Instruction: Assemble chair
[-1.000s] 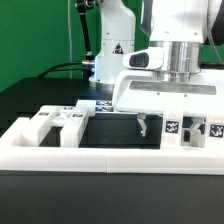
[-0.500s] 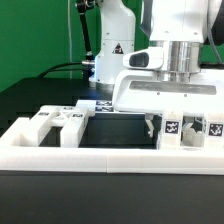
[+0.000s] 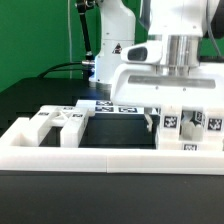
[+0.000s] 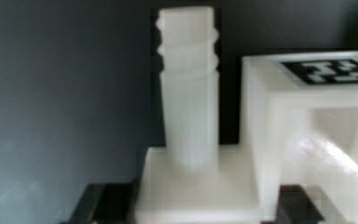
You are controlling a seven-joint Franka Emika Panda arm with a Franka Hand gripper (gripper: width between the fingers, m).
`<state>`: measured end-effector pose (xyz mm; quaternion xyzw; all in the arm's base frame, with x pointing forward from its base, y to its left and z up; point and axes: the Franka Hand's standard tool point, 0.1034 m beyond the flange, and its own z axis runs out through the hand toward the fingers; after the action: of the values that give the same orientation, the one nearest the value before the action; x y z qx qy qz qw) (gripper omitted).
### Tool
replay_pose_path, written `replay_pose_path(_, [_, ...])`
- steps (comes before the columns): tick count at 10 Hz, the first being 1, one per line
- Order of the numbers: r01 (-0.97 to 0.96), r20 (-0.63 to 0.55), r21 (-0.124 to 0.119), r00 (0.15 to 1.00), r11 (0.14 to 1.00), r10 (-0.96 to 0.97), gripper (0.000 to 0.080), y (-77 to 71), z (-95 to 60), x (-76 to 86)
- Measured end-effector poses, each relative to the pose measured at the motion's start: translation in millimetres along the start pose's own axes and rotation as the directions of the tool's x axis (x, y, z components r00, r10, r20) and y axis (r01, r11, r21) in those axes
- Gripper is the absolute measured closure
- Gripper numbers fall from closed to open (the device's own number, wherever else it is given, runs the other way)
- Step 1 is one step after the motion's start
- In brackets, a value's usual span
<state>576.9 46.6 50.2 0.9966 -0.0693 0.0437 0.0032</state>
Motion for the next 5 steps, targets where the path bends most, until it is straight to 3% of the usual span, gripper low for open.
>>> replay_pose_path(2, [-0.009,0.041,0.009,0.999,1.000,0.008,0.0469,4.0,-20.3,-1.5])
replay_pose_path(3, [-0.008,0.032,0.008,0.999,1.000,0.008,0.0469,4.2,-18.4,-0.3])
replay_pose_path(5, [-0.013,0.144,0.003,0.990,1.000,0.013,0.0469,6.1,-14.9,-10.4])
